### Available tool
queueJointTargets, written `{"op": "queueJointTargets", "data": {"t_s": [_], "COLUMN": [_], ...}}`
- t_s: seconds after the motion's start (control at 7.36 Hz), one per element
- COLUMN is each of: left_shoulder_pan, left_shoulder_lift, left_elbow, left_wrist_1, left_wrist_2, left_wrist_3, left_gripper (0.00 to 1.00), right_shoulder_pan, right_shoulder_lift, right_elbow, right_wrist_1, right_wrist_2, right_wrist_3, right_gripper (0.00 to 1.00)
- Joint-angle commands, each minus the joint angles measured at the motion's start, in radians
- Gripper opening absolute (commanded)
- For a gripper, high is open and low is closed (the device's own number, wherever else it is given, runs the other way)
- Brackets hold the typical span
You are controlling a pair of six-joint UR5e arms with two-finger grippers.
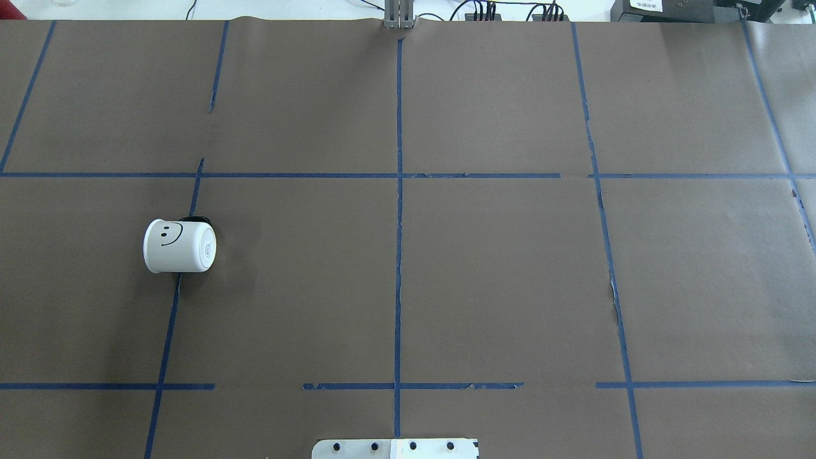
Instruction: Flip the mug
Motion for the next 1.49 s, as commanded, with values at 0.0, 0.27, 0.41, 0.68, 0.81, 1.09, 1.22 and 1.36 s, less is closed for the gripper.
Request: {"op": "queueJointTargets", "data": {"t_s": [0.0,0.27,0.41,0.68,0.81,1.09,1.22,1.36], "left_shoulder_pan": [0.004,0.089,0.141,0.232,0.31,0.466,0.508,0.531], "left_shoulder_lift": [0.0,-0.005,-0.026,-0.032,-0.04,-0.061,-0.061,-0.06], "left_elbow": [0.003,0.008,0.005,0.006,0.005,0.005,0.006,0.027], "left_wrist_1": [0.001,0.0,0.0,-0.047,-0.134,-0.341,-0.488,-0.631], "left_wrist_2": [-0.001,-0.002,-0.002,0.003,0.002,0.0,-0.015,-0.128], "left_wrist_3": [-0.003,-0.006,-0.006,-0.009,-0.099,-0.518,-0.71,-0.842], "left_gripper": [1.0,1.0,1.0,1.0,1.0,1.0,1.0,1.0], "right_shoulder_pan": [0.0,0.0,0.0,0.0,0.0,0.0,0.0,0.0], "right_shoulder_lift": [0.0,0.0,0.0,0.0,0.0,0.0,0.0,0.0], "right_elbow": [0.0,0.0,0.0,0.0,0.0,0.0,0.0,0.0], "right_wrist_1": [0.0,0.0,0.0,0.0,0.0,0.0,0.0,0.0], "right_wrist_2": [0.0,0.0,0.0,0.0,0.0,0.0,0.0,0.0], "right_wrist_3": [0.0,0.0,0.0,0.0,0.0,0.0,0.0,0.0], "right_gripper": [1.0,1.0,1.0,1.0,1.0,1.0,1.0,1.0]}}
